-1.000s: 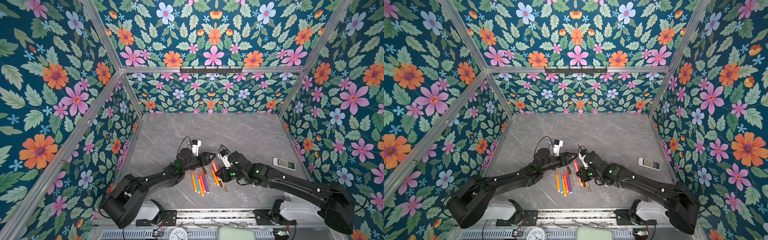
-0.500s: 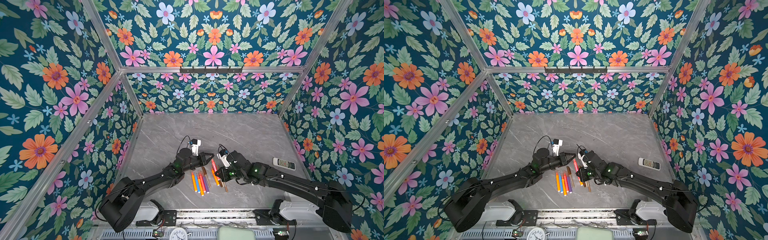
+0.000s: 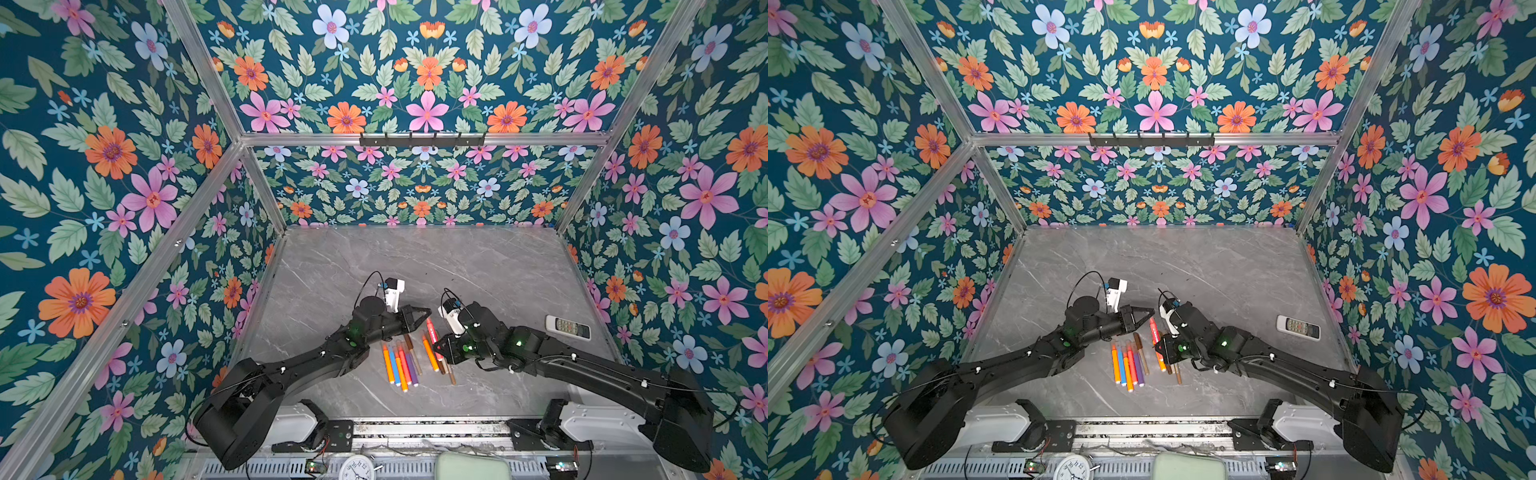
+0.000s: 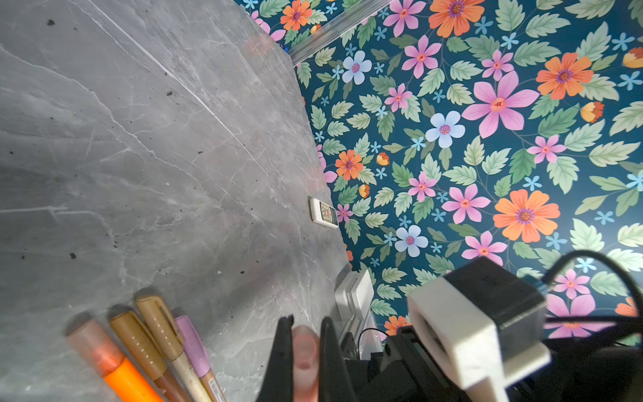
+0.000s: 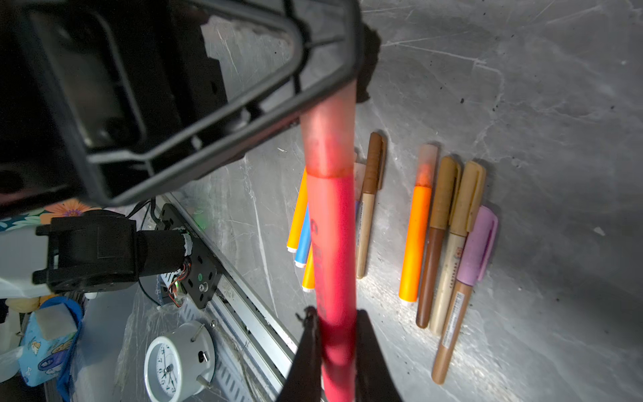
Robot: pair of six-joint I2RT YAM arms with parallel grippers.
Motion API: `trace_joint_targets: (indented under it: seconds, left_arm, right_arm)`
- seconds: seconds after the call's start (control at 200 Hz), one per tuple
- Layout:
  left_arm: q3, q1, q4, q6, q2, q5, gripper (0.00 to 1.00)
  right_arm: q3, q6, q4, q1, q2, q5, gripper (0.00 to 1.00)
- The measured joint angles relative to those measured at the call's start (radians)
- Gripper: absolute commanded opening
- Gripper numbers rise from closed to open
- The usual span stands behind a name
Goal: Remove pen caps from pens
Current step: Open the pen cap on the pen.
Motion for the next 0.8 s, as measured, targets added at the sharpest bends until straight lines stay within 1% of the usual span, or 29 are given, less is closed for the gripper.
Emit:
trace_joint_targets:
  seconds: [0.035, 0.06, 0.085, 0.145, 0.175, 0.23, 0.44, 0.47, 0.53, 0.565, 0.57, 0.58, 0.61, 0.65, 0.67, 0.69, 0.8]
  left_arm:
    - [0.002, -0.001, -0.003, 0.003, 0.003, 0.003, 0.00]
    - [0.003, -0.001, -0.006, 0.003, 0.005, 0.004, 0.00]
    - [0.004, -0.002, -0.007, 0.006, 0.007, 0.005, 0.00]
    - [0.004, -0.002, -0.009, 0.010, 0.006, 0.006, 0.00]
    - [0.003, -0.002, -0.014, 0.010, 0.004, 0.007, 0.00]
    - [0.003, -0.003, -0.025, 0.009, -0.003, 0.011, 0.00]
    - [0.019, -0.006, -0.044, 0.013, -0.002, 0.022, 0.00]
    - [0.021, -0.006, -0.044, 0.013, -0.001, 0.022, 0.00]
    - [0.023, -0.006, -0.042, 0.012, 0.003, 0.025, 0.00]
    - [0.023, -0.006, -0.039, 0.004, 0.005, 0.026, 0.00]
    - [0.023, -0.006, -0.039, 0.004, 0.006, 0.026, 0.00]
    - [0.023, -0.006, -0.039, 0.003, 0.006, 0.027, 0.00]
    - [0.023, -0.006, -0.035, 0.002, 0.008, 0.027, 0.00]
    - [0.022, -0.006, -0.030, 0.002, 0.012, 0.027, 0.00]
    - [0.022, -0.006, -0.028, 0.000, 0.014, 0.026, 0.00]
    - [0.021, -0.006, -0.024, -0.003, 0.017, 0.027, 0.00]
    - [0.016, -0.005, -0.006, -0.008, 0.017, 0.026, 0.00]
  right_arm:
    - [0.000, 0.001, -0.002, 0.000, 0.002, 0.000, 0.02]
    - [0.002, 0.003, -0.003, 0.000, 0.003, 0.000, 0.05]
    - [0.002, 0.003, -0.004, 0.000, 0.005, 0.000, 0.10]
    - [0.002, 0.004, -0.003, 0.000, 0.010, -0.001, 0.27]
    - [0.002, 0.006, -0.003, 0.000, 0.011, 0.000, 0.31]
    - [0.002, 0.010, -0.003, 0.000, 0.014, 0.002, 0.34]
    - [-0.028, 0.027, 0.034, 0.000, 0.013, 0.010, 0.34]
    - [-0.033, 0.031, 0.042, 0.000, 0.014, 0.007, 0.36]
    - [-0.040, 0.031, 0.058, 0.000, 0.024, 0.005, 0.34]
    - [-0.041, 0.031, 0.065, 0.000, 0.033, -0.003, 0.28]
    - [-0.041, 0.031, 0.066, 0.000, 0.034, -0.003, 0.24]
    - [-0.041, 0.030, 0.068, 0.000, 0.037, -0.005, 0.23]
    - [-0.041, 0.029, 0.071, 0.000, 0.045, -0.008, 0.10]
    - [-0.039, 0.027, 0.076, 0.000, 0.050, -0.013, 0.00]
    - [-0.039, 0.010, 0.090, 0.001, 0.052, -0.034, 0.00]
    - [-0.036, 0.026, 0.091, 0.003, 0.053, -0.034, 0.00]
    - [-0.035, 0.010, 0.093, 0.001, 0.050, -0.034, 0.00]
